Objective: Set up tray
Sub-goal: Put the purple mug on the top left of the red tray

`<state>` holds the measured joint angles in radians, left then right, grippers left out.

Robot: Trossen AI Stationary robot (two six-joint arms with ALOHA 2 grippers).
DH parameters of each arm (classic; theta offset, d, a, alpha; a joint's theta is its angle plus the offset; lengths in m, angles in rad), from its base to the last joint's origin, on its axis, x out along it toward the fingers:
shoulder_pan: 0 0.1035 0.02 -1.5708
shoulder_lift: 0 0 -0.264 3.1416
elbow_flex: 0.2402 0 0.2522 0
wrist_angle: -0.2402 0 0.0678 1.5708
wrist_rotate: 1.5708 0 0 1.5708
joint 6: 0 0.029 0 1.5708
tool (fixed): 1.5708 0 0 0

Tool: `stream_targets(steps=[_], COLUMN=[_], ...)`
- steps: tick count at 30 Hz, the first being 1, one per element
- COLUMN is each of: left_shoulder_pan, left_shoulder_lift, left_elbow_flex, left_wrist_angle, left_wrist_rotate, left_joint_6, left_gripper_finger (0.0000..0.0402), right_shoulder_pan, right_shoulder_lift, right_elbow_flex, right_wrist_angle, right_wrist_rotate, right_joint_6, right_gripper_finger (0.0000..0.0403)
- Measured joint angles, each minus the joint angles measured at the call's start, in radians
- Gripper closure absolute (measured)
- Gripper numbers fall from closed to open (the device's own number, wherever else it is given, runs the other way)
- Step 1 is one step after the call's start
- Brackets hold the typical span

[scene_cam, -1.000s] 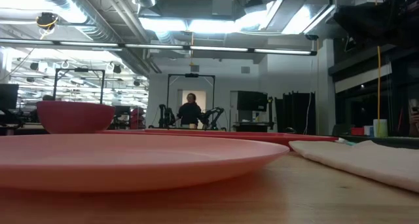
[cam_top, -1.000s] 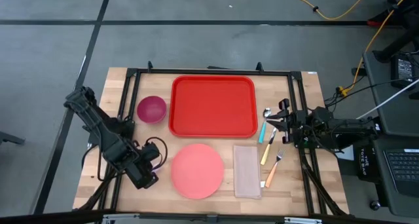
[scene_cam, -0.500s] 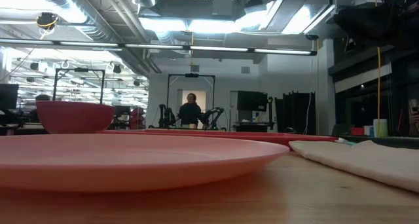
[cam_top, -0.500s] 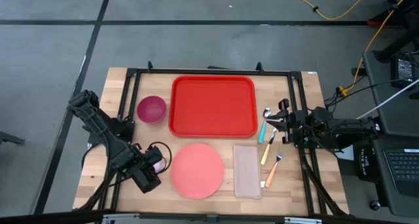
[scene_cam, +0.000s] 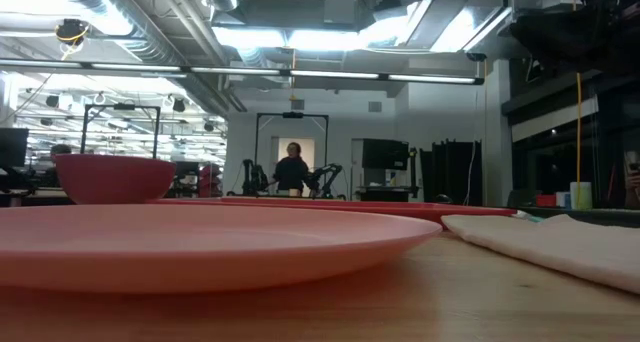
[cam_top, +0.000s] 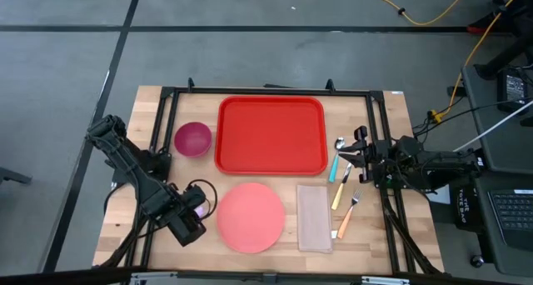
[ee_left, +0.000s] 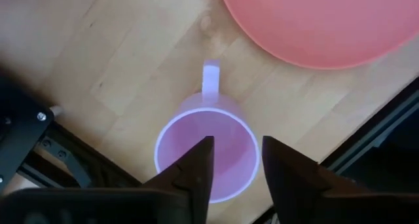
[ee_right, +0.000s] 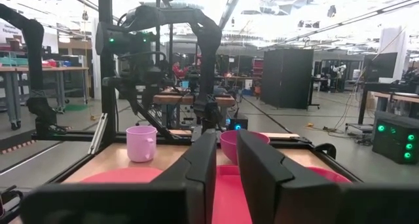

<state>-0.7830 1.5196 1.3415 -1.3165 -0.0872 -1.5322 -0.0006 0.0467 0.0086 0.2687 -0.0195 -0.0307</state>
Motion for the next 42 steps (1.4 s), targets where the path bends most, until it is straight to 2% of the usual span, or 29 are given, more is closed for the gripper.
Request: stream_targets(steps=[7,10,20,24,36,42], left_shoulder_pan=[0.0,-0.001,-0.014,-0.014,-0.014,-0.014], left_shoulder_lift=[0.019,0.024,0.024,0.024,0.023,0.023], left_elbow_flex=[0.0,0.0,0.0,-0.017,-0.137,-0.192], left_wrist_angle=[-0.002,-0.004,-0.085,-0.089,-0.035,0.072], left_wrist_rotate=[0.019,0.039,0.012,0.043,0.118,0.134], left_joint_6=[-0.001,0.006,-0.034,-0.037,0.008,0.051], left_gripper_finger=[0.0247,0.0245,0.0245,0.0245,0.0245,0.026], right_shoulder_pan=[0.0,0.0,0.0,0.0,0.0,0.0], right_shoulder_lift=[0.0,0.0,0.0,0.0,0.0,0.0], right_elbow_flex=[0.0,0.0,0.0,0.0,0.0,0.0], right_wrist_angle=[-0.001,-0.001,-0.001,-0.001,-0.004,-0.005], right_wrist_rotate=[0.0,0.0,0.0,0.0,0.0,0.0], right_joint_6=[0.0,0.0,0.002,0.003,0.001,0.001], right_gripper_finger=[0.0336,0.0336,0.0336,0.0336,0.0336,0.0336])
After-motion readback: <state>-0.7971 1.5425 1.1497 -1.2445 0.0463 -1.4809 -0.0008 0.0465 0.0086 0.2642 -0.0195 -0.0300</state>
